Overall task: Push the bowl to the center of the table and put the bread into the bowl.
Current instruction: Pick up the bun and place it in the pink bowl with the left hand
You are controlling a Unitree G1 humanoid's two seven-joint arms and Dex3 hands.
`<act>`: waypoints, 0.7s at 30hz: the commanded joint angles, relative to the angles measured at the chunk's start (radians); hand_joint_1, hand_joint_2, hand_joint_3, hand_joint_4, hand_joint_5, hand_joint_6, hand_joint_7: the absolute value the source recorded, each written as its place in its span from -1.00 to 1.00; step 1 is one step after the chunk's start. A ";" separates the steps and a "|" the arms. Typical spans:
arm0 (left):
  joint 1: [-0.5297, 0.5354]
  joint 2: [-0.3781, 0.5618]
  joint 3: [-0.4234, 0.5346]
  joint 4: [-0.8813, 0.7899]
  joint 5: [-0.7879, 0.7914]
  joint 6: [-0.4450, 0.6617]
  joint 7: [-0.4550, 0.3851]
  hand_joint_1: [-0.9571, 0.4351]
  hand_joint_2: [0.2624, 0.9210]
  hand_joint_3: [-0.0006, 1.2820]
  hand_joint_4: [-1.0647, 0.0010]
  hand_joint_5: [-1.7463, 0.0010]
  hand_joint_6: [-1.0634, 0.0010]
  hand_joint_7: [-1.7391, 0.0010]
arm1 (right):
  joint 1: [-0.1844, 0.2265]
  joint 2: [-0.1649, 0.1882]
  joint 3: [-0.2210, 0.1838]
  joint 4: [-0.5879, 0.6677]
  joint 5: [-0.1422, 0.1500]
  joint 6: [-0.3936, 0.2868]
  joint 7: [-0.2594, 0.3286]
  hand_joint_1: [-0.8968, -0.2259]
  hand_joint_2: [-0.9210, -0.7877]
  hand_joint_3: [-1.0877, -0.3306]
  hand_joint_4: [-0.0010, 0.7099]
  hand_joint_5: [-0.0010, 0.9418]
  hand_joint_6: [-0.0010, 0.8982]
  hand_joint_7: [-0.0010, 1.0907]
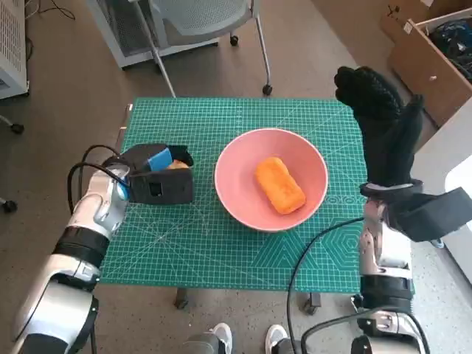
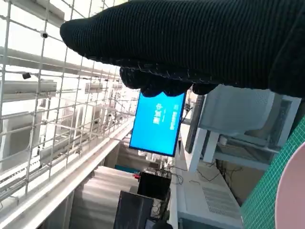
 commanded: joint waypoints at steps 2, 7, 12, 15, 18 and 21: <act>0.034 0.031 0.075 -0.200 -0.069 0.002 -0.041 0.38 1.00 -0.87 -0.22 -0.38 -0.17 -0.35 | 0.016 0.001 0.000 0.016 0.004 0.015 0.010 -0.17 -1.00 0.04 -0.24 -1.00 -0.67 -0.21; 0.069 0.035 0.123 -0.375 -0.103 0.027 -0.070 0.38 1.00 -0.87 -0.27 -0.33 -0.14 -0.39 | 0.014 0.001 0.000 0.020 0.004 0.009 0.013 -0.17 -1.00 0.05 -0.23 -1.00 -0.67 -0.20; 0.094 0.022 0.171 -0.562 -0.140 0.055 -0.087 0.38 1.00 -0.88 -0.29 -0.33 -0.15 -0.37 | 0.015 0.000 -0.001 0.018 0.005 0.011 0.012 -0.15 -1.00 0.05 -0.23 -1.00 -0.67 -0.20; 0.102 0.010 0.186 -0.632 -0.157 0.077 -0.095 0.38 1.00 -0.89 -0.30 -0.34 -0.17 -0.34 | 0.015 0.000 -0.002 0.018 0.005 0.011 0.012 -0.15 -1.00 0.04 -0.23 -1.00 -0.67 -0.20; 0.110 -0.012 0.196 -0.713 -0.170 0.096 -0.093 0.38 0.99 -0.91 -0.34 -0.33 -0.18 -0.31 | 0.017 0.001 -0.002 0.018 0.005 0.008 0.011 -0.14 -1.00 0.04 -0.23 -1.00 -0.68 -0.20; 0.114 -0.035 0.196 -0.767 -0.170 0.093 -0.075 0.38 0.99 -0.93 -0.40 -0.26 -0.20 -0.33 | 0.021 0.002 -0.002 0.017 0.003 0.004 0.010 -0.13 -1.00 0.04 -0.24 -1.00 -0.68 -0.20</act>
